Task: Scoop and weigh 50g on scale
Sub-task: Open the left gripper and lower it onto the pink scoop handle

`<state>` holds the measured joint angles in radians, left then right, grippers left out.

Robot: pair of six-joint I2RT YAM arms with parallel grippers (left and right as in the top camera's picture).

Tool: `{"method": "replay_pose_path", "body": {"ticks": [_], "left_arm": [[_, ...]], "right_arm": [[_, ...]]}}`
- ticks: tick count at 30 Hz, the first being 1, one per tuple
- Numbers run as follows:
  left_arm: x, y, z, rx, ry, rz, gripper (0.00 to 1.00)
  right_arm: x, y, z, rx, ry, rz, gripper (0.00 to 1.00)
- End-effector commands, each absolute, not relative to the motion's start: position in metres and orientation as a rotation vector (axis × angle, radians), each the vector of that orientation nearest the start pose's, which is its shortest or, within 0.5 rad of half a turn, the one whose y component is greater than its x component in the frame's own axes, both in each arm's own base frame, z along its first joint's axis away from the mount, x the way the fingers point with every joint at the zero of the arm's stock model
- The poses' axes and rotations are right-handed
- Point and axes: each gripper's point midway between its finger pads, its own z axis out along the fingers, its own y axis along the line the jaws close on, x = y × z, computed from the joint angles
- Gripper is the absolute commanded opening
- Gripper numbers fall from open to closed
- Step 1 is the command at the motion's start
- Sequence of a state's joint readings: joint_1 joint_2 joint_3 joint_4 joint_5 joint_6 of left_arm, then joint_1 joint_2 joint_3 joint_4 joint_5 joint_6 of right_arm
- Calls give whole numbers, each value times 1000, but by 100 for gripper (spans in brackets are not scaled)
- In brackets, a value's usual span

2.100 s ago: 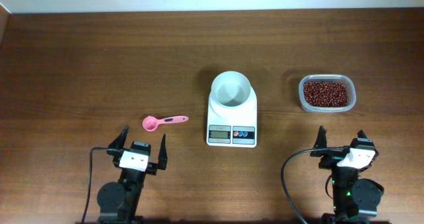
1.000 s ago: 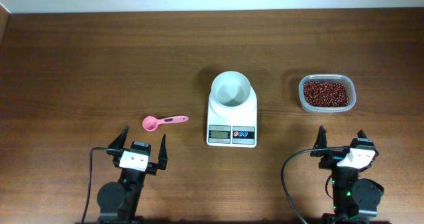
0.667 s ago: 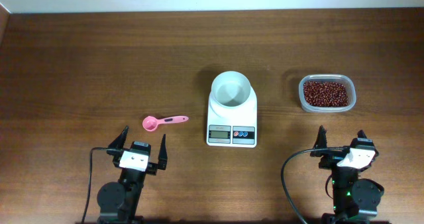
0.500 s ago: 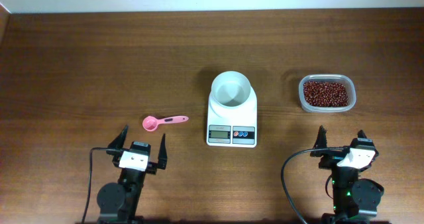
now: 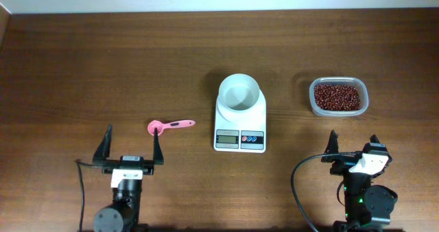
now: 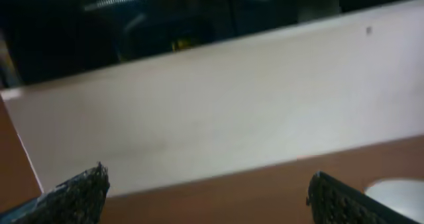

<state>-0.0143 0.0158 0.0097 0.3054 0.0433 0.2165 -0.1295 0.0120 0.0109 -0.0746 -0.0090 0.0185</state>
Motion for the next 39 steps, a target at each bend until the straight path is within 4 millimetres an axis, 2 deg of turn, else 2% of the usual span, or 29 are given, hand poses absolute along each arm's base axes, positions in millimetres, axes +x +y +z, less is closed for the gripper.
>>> {"method": "replay_pose_path", "body": {"ticks": [1,7,11,13,16,21,25,28,29,31,32,34,36,39], "left_arm": [[231,-8,264,168,1195,170,99],[226,-25,270,253,1152,112,99],[222,-25,280,252,1108,115,99],[228,-25,265,258,1173,109,99],[228,-23,267,246,1166,117,99],[229,-2,269,138,1180,190,99],[223,2,288,86,1169,164,99],[219,2,298,49,1256,99,99],[215,3,311,47,1300,101,99],[216,16,321,-14,1372,146,99],[219,25,324,-54,1412,183,99],[239,44,320,-124,1539,287,99],[261,39,318,-126,1602,244,99],[297,11,329,-64,1697,54,99]], "right_arm": [[245,-28,155,106,1648,-69,99],[245,-28,155,106,1649,-69,99],[245,-28,155,106,1648,-69,99],[245,-28,155,106,1648,-69,99],[245,-28,155,106,1648,-69,99],[245,-28,155,106,1649,-69,99],[245,-28,155,106,1648,-69,99],[245,-28,155,106,1648,-69,99],[245,-28,155,106,1648,-69,99],[245,-28,155,106,1648,-68,99],[245,-28,155,106,1648,-69,99],[245,-28,155,106,1648,-69,99],[245,-28,155,106,1648,-69,99],[245,-28,155,106,1648,-69,99]]}}
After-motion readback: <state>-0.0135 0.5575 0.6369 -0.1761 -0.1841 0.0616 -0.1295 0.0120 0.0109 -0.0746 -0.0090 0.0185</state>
